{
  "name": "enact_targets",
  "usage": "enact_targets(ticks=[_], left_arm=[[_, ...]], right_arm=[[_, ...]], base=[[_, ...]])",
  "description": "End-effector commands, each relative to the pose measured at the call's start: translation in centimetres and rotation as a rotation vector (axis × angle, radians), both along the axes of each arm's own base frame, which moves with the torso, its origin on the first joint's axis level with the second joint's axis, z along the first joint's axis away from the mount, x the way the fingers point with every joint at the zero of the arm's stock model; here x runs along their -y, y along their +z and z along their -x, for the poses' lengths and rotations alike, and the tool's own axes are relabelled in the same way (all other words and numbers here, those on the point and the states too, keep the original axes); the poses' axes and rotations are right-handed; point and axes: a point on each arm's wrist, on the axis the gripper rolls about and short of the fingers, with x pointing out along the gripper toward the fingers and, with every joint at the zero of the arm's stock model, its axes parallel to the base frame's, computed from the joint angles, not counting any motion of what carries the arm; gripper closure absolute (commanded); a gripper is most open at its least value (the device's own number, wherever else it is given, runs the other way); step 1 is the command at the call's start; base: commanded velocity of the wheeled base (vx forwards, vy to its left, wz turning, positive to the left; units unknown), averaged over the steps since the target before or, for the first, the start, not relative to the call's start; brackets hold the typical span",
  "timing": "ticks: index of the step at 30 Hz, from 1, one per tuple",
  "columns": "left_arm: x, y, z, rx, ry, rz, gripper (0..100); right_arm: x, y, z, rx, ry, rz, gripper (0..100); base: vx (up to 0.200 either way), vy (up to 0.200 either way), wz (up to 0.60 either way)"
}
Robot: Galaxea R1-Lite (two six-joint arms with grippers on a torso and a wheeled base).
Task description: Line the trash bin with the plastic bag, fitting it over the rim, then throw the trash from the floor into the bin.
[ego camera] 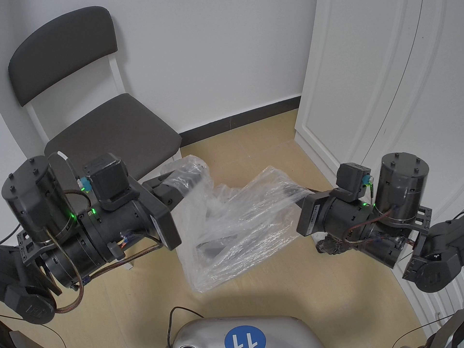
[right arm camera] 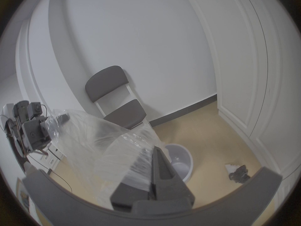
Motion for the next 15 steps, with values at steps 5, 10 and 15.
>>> enact_targets(ticks=[5,10,15], left_arm=[[2.4,-4.0,-4.6,-0.102,0.043,-0.043,100],[2.4,-6.1,-6.8,-0.158,0.082,-0.074,100],[2.3,-7.7,-8.7,-0.190,0.119,-0.094,100]], right_arm=[[-2.2,-2.0,-2.7,-0.087,-0.026,-0.062,100],[-2.4,-4.0,-5.0,-0.114,-0.064,-0.047,100],[-3.1,-6.3,-6.9,-0.126,-0.090,-0.083,100]], base=[[0.000,0.000,0.00],[0.000,0.000,0.00],[0.000,0.000,0.00]])
